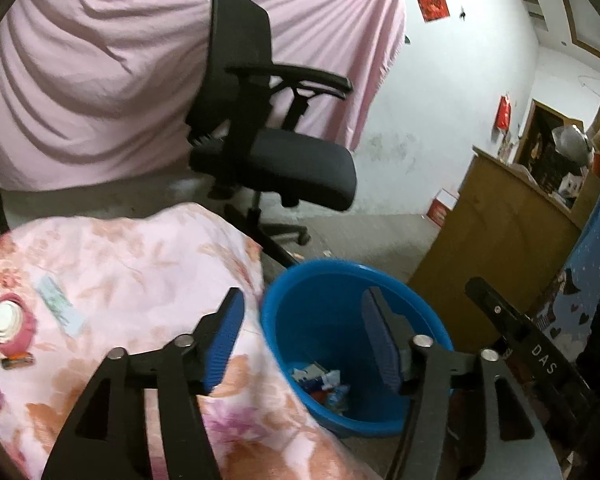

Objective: Collect trash
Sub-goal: 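Move both tools back over the bed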

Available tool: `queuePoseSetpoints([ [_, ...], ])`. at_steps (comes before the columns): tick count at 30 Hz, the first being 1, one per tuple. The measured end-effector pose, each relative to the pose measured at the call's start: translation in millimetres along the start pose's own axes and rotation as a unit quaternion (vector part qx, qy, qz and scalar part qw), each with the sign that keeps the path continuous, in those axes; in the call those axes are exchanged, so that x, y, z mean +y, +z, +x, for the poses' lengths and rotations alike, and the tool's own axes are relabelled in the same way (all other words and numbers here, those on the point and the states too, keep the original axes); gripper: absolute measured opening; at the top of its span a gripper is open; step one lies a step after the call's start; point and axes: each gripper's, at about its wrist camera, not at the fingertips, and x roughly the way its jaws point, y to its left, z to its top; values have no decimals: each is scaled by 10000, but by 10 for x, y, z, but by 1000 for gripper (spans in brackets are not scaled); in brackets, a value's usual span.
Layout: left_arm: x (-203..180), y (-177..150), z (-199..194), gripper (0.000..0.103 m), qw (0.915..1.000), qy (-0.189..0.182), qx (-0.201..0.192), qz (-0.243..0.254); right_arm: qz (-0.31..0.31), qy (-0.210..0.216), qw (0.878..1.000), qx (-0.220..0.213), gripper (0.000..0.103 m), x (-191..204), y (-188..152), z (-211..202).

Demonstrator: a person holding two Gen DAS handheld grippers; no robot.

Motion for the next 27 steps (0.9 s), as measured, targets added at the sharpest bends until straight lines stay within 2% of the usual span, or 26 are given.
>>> queuePoseSetpoints([
  [2, 69, 22, -87, 71, 9998, 104, -178, -11, -54, 31, 10000, -60, 70, 37, 10, -18],
  [3, 122, 32, -162, 83, 9993, 184, -324, -19, -76, 43, 9999, -81, 76, 53, 14, -24],
  [4, 164, 32, -234, 90, 9986, 251, -457, -25, -121, 47, 9998, -125, 80, 90, 21, -35],
  [5, 209, 35, -297, 92, 9977, 321, -597, -31, -164, 56, 9997, -174, 87, 126, 26, -46],
  [9, 407, 49, -559, 100, 9920, 625, -1096, -69, -355, 216, 9980, -466, 103, 302, 42, -133],
  [12, 558, 32, -739, 101, 9857, 880, -1430, -130, -482, 382, 9959, -665, 103, 452, 44, -196],
  [17, 827, -16, -955, 101, 9758, 1398, -1669, -184, -787, 719, 9893, -997, 103, 746, 14, -309],
  [23, 1105, -111, -1216, 101, 9638, 1776, -1980, -198, -1098, 1069, 9792, -1331, 103, 1108, -40, -432],
  [27, 1251, -187, -1390, 101, 9559, 1995, -2154, -70, -1207, 1217, 9756, -1368, 103, 1305, -87, -423],
])
